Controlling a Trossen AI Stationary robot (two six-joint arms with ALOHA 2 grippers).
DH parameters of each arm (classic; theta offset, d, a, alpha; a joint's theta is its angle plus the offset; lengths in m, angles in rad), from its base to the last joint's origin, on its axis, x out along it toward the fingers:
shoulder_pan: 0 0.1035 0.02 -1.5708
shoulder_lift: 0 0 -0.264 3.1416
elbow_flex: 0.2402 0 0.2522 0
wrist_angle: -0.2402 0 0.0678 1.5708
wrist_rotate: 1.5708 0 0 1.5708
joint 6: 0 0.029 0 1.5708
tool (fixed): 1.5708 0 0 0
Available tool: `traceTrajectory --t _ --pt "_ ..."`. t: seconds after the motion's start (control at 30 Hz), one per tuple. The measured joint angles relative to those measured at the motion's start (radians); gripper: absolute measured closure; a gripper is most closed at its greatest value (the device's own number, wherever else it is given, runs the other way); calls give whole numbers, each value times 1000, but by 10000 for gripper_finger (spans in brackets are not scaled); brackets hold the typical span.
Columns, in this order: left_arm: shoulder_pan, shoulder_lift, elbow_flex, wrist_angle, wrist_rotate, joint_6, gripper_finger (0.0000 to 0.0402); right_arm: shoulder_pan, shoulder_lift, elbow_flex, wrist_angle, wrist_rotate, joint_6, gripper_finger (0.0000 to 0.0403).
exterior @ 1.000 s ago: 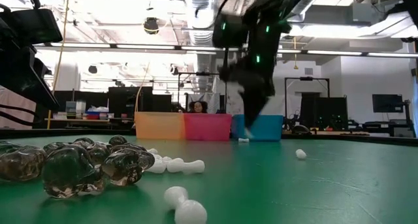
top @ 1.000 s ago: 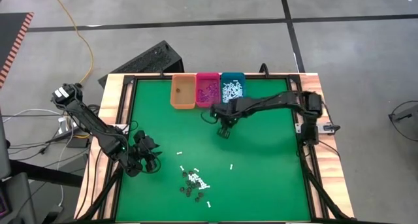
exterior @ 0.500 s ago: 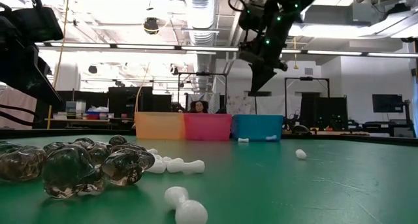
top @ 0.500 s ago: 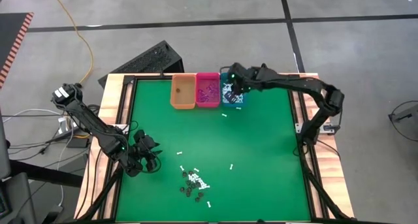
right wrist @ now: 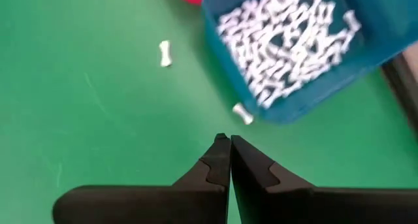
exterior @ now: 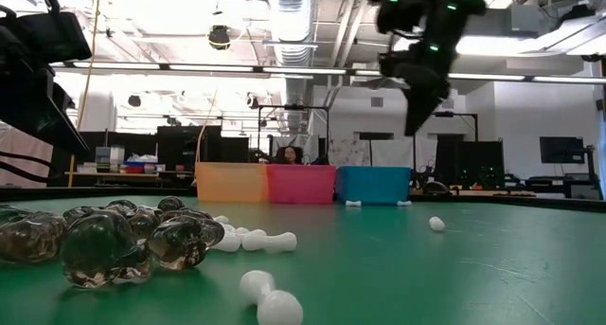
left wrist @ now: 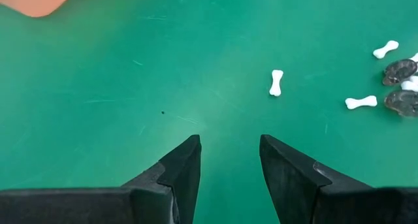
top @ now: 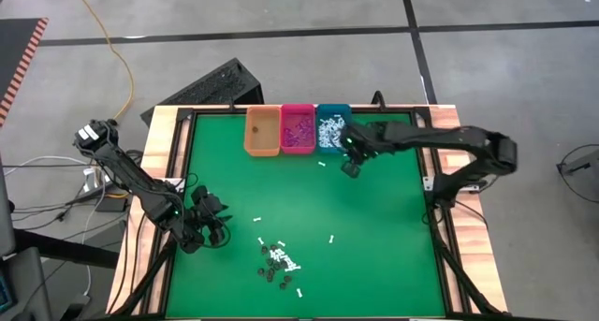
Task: Sort Halloween decoration
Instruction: Put the white bone toy into the blue bin
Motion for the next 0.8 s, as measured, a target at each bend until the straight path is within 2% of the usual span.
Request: traceTrajectory --t 0.17,0.33,0.47,0.63,0.8 --pt "0 0 0 1 -31 13 254 26 -134 -269 252 -17 40 356" --pt "0 0 0 6 -32 12 254 1 -181 -478 526 -22 72 326" --pt "0 0 0 10 -37 10 254 -29 -173 -573 645 -19 96 280" --pt "0 0 0 12 -97 7 254 -58 -128 -640 827 -17 123 214" --pt "0 0 0 12 -110 4 254 -57 -39 -657 933 77 154 182"
